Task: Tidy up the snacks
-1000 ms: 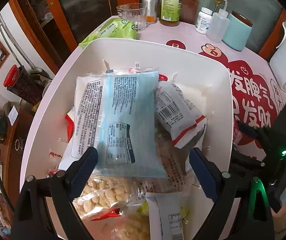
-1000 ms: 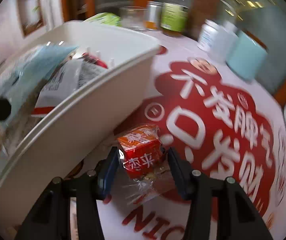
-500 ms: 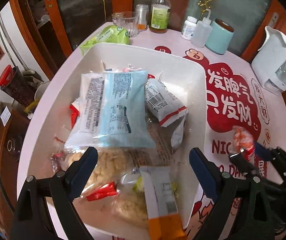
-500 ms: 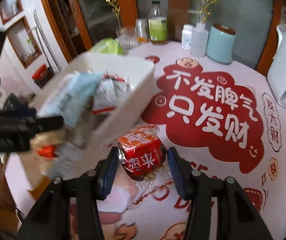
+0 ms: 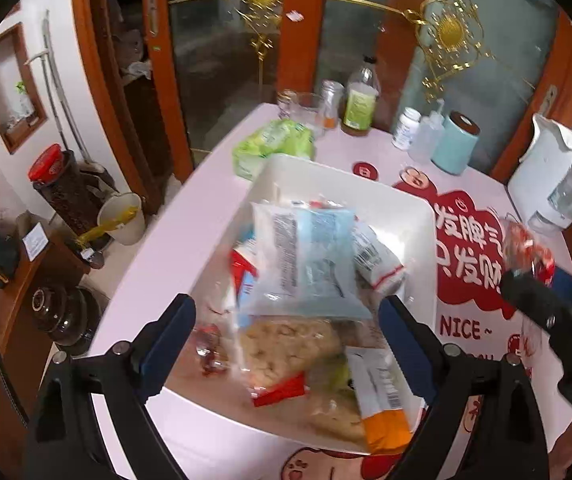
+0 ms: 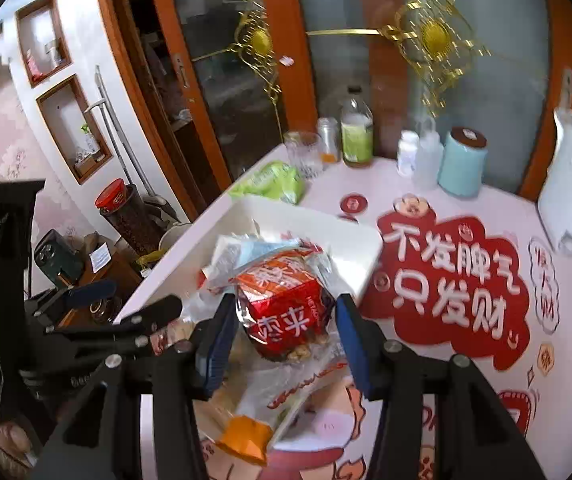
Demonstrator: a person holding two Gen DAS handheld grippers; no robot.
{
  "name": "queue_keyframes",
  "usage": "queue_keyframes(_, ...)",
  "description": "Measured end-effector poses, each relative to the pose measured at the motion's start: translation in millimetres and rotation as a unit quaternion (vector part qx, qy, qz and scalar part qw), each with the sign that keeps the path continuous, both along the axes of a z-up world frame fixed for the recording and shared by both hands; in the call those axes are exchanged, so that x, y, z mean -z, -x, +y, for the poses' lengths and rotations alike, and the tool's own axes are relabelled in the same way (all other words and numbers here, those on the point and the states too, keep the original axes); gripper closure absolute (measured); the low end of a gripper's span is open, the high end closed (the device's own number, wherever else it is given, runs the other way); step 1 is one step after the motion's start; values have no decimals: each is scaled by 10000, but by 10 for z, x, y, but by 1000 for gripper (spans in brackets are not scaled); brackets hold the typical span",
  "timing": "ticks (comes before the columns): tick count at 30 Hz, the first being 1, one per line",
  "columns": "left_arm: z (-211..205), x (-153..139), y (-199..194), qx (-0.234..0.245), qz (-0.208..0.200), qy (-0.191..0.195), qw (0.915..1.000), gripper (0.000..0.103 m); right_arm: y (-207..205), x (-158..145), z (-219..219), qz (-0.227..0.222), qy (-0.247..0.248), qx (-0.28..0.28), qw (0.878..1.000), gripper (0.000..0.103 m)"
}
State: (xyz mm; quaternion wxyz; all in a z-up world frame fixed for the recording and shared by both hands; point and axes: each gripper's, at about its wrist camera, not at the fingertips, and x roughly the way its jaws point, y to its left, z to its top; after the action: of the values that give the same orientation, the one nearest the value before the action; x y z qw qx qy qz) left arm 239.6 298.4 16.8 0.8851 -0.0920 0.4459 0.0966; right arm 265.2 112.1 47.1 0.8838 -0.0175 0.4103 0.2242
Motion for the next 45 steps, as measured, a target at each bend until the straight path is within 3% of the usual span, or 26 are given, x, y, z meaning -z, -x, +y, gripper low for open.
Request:
queue_keyframes(5,208,-40,78,-262,-100,-123,9995,11,-135,56,277,-71,321,17,9995,52)
queue_keyframes(10,340,41,104,-390,-16,-74,9992,11,-254,315,423,88,569,-35,9983,50)
queue_keyframes(12,355,75,108,-390,23,-65,9992,11,-257,388,456,227,517,-141,9983,46)
queue_keyframes(14,357,116,111,-369,78,-21,9993,11,-233,407,475,183,521,-170,9983,33)
queue_keyframes(21,287,101,125,-173,69,18,9998,11,-97,321,441,28,683,2,9977,33)
queue_keyframes(28,117,-8,226,177,-34,-22,9998,11,163,221,170,-17,831,156,9964,33)
queue_keyframes(34,-102,-85,381,534,-108,-5,9985,11,471,-47,-179,-285,884,454,9946,33)
queue_keyframes(38,-354,-135,472,881,-123,-11,9960,11,726,-232,-479,-389,828,719,9932,33)
queue_keyframes(45,-979,-270,659,1573,-121,-36,9875,11,1230,-449,-1103,-499,1241,1071,9852,33)
